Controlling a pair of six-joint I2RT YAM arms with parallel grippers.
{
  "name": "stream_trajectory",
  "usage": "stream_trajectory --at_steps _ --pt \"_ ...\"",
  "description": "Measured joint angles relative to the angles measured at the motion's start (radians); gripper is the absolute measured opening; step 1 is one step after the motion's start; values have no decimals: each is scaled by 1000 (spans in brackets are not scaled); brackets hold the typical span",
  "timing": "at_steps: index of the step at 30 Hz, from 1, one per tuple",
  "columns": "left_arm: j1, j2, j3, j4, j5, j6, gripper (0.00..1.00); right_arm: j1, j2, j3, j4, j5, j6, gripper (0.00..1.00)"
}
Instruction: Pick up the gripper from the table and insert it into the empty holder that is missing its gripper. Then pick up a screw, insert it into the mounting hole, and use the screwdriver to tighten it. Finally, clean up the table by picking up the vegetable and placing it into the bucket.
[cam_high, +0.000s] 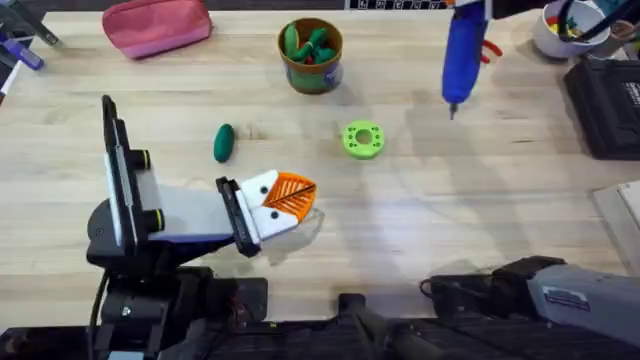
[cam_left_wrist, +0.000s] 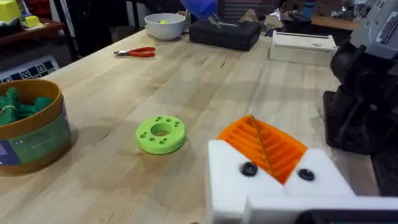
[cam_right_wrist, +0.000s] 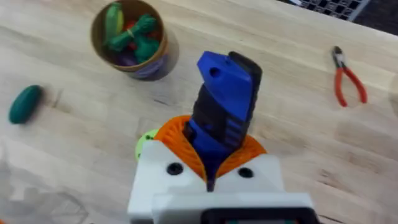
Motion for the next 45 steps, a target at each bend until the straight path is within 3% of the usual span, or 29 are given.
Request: stream_trajectory --at_steps 10,23,35,40,45 --pt "0 0 0 0 0 0 21 40 -15 0 95 -196 31 7" --pt "0 0 0 0 0 0 21 101 -129 -34 148 -232 53 7" --pt "0 0 0 0 0 0 21 101 -399 -396 542 -244 155 7" --pt "0 0 0 0 0 0 21 103 -451 -546 763 -356 189 7" --pt "0 0 0 0 0 0 21 103 -429 -617 956 -538 195 7"
